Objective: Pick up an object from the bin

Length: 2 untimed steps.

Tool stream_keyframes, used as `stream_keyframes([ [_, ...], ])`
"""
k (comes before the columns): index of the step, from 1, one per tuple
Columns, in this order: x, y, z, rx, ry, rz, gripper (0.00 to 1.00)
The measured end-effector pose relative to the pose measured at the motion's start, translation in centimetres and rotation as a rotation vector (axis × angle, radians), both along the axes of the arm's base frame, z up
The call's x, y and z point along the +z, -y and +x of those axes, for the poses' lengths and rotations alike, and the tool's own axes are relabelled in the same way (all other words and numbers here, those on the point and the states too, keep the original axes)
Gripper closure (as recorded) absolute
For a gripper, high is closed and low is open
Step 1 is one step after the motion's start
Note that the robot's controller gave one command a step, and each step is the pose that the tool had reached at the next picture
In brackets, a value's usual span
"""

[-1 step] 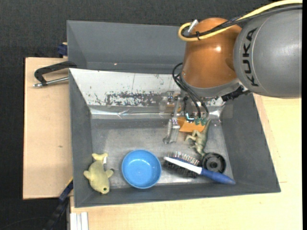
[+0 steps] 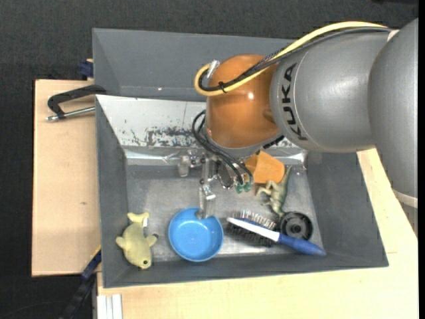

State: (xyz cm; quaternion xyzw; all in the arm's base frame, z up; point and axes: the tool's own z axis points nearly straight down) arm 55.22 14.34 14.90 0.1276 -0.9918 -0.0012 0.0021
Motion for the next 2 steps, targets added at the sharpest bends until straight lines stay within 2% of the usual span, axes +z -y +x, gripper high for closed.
stream_keyframes([
  [1,-7.94,1.17,-3.48,0.379,0.000,-0.001,0.00],
  [2,-7.72,1.08,-3.28,0.378,0.007,0.001,1.00],
])
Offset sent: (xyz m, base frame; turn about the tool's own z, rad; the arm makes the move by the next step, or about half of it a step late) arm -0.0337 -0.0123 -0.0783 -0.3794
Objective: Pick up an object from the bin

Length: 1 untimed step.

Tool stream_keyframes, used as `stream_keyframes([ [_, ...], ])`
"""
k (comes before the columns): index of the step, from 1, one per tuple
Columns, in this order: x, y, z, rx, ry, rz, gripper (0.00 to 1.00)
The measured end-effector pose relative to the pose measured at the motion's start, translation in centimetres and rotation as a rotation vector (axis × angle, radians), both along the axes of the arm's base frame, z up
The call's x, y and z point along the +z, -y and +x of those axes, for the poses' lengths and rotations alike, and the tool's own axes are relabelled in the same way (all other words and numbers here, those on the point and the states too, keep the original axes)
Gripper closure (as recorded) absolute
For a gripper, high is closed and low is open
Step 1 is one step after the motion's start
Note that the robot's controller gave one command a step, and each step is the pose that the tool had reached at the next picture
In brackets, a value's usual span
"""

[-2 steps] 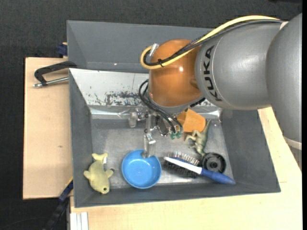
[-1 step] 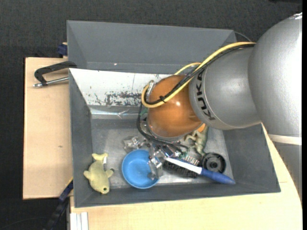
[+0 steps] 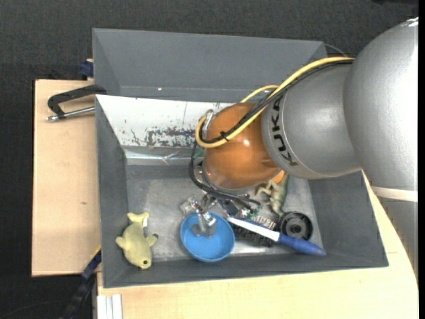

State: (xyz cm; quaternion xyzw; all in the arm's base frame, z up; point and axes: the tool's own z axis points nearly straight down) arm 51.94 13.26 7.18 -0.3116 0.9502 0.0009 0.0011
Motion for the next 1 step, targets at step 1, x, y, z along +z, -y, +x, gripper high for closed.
stream_keyframes([
  [1,13.84,-0.67,0.78,0.009,0.014,0.003,1.00],
])
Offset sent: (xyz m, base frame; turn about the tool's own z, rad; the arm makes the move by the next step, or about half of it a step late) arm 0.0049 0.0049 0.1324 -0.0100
